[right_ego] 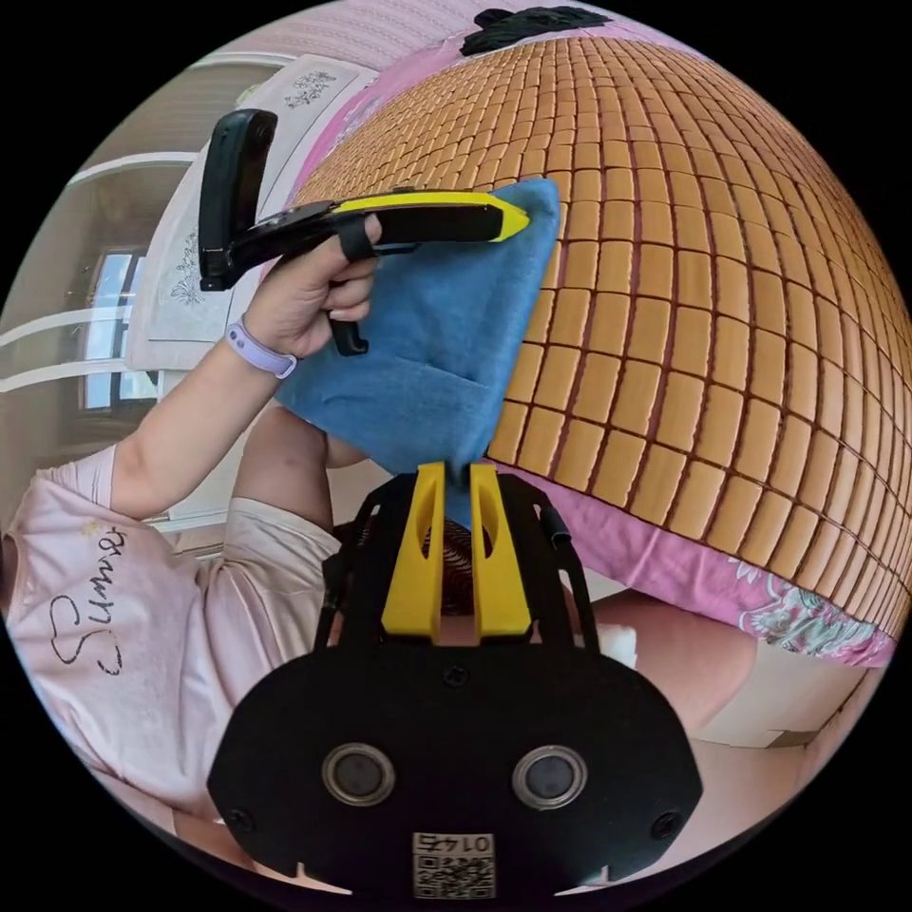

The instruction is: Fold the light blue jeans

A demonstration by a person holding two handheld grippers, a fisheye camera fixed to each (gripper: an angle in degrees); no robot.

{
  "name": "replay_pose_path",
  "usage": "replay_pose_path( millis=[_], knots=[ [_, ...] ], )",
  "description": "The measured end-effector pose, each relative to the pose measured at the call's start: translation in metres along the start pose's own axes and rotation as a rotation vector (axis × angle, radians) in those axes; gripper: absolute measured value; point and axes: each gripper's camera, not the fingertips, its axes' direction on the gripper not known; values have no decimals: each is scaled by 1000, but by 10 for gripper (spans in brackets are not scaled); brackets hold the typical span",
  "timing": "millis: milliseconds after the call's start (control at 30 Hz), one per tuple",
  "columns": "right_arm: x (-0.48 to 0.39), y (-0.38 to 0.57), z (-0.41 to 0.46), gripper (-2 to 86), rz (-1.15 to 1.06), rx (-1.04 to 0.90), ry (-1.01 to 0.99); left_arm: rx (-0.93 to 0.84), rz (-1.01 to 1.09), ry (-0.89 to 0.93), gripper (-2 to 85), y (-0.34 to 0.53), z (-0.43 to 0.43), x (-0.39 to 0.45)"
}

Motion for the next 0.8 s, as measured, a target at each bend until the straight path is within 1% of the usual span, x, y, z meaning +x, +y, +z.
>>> replay_pose_path(
  millis=[167,333,433,467,533,567,600,667,767,800],
  knots=[
    [2,15,-27,19,-41,-105,-95,7,12,1,-6,2,7,-2],
    [8,23,-50,34,-9,-91,-98,14,-17,38,-6,9,13,-7],
    [10,27,-58,68,16,-87,-66,31,-33,93,0,16,13,-10],
    [11,28,-56,82,29,-110,-59,39,-31,95,4,19,11,-10],
    [9,29,-47,80,15,-194,-48,97,8,97,34,34,-3,-5],
    [4,31,-43,55,-17,-249,-45,111,24,101,39,40,-9,-2],
    [-1,35,-45,37,-35,-250,-16,133,59,104,50,54,-21,3],
    [-6,44,-58,26,-63,-186,-1,144,128,100,62,83,-38,14],
    [0,59,-76,29,-24,-140,-112,128,198,86,76,133,-52,37],
    [3,65,-83,45,3,-121,-121,110,210,76,80,149,-54,47]
  ],
)
